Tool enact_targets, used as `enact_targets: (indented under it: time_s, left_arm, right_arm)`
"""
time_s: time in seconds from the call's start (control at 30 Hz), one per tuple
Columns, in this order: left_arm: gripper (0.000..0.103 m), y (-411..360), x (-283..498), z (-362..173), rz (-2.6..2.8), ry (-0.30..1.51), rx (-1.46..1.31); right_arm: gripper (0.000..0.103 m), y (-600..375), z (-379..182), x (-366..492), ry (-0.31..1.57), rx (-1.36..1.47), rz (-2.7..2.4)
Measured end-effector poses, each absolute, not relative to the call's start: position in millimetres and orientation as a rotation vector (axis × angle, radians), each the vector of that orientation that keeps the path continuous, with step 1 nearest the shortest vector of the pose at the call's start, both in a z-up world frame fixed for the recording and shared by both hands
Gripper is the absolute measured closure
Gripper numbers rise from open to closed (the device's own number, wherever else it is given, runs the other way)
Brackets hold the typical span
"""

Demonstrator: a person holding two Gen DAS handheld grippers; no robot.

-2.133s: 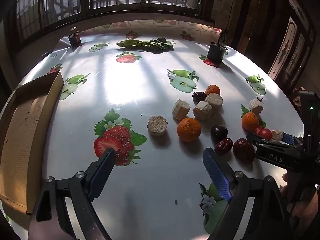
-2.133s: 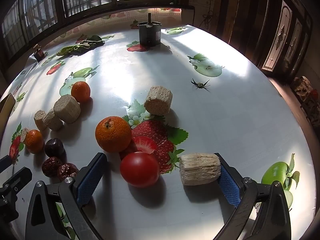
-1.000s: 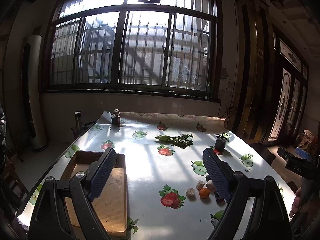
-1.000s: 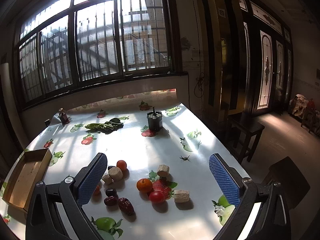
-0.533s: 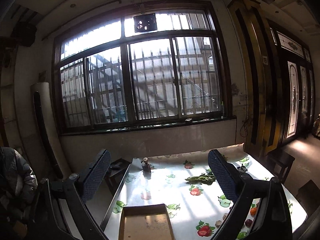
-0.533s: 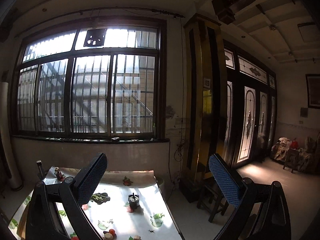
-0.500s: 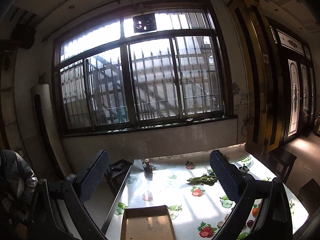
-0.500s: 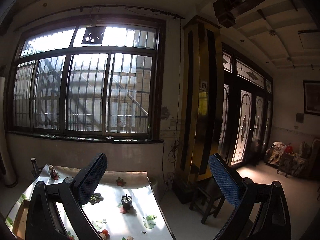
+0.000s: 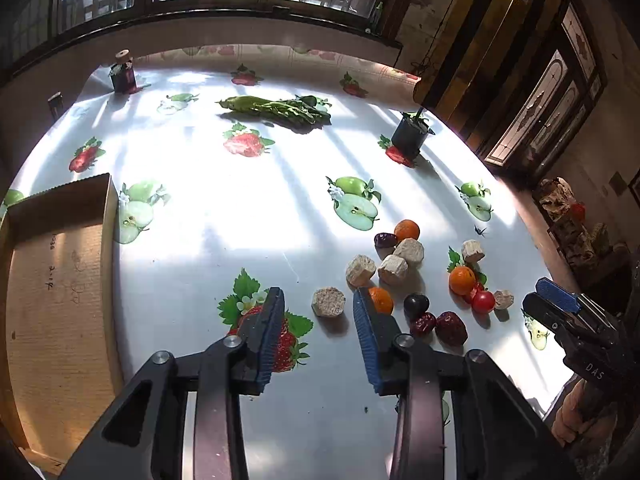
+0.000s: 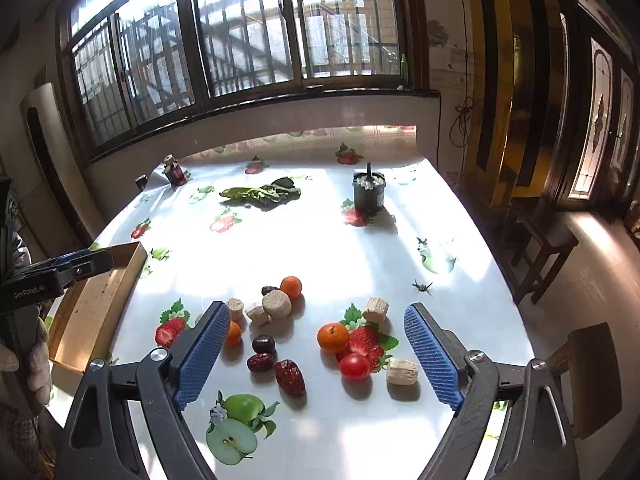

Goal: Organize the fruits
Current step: 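Grasp a beige cube with the left tool while the right tool grasps a dark red date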

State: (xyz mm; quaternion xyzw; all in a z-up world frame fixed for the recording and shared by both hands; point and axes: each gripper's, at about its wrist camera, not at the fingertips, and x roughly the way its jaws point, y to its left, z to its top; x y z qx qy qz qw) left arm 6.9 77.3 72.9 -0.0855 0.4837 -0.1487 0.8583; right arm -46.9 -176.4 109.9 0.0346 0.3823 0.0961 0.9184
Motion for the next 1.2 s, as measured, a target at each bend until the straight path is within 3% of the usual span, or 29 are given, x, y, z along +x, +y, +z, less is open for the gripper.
enact_targets:
  time_s: [0.03,0.07,0.5,0.97,1.13,1.17,1.2]
  left_arm:
    - [0.081,75.6,10.3,56.5,-0.313,1.045,-0.197]
    - [0.081,73.5,12.3,46.9,-0.303,1.047,-0.194]
    - [0.075,40.2,32.8,16.4,-0.344,1.019,-0.129]
    - [0.075,30.9,31.8,11.5,-0.362,0.995,-0.088]
    - [0.086,24.3,26.7,11.2,-0.369,0.981,-0.042]
    - [0.086,23.7,25.9,11.7,-0.368,0.981,-0.039]
    - [0.086,24.0,25.0,12.7,-0.369,0.981,-0.045]
  right_arm:
    - [0.045,-175.1,85.0,-43.2,0.828,0.076,0.218]
    - [0.046,-174.8,71.0,-40.7,0.848,0.080,0.224]
    - [0.046,-157.9,17.8,-24.2,0.937,0.034,0.330]
    - [0.046,-140.5,10.6,-20.5,0.939,-0.001,0.334]
    - [0.047,-138.4,10.3,-20.9,0.941,-0.010,0.322]
    - [0.048,-137.8,10.3,-21.0,0.941,-0.015,0.318]
    - [0.057,-136.9,10.3,-21.2,0.941,-0.023,0.312]
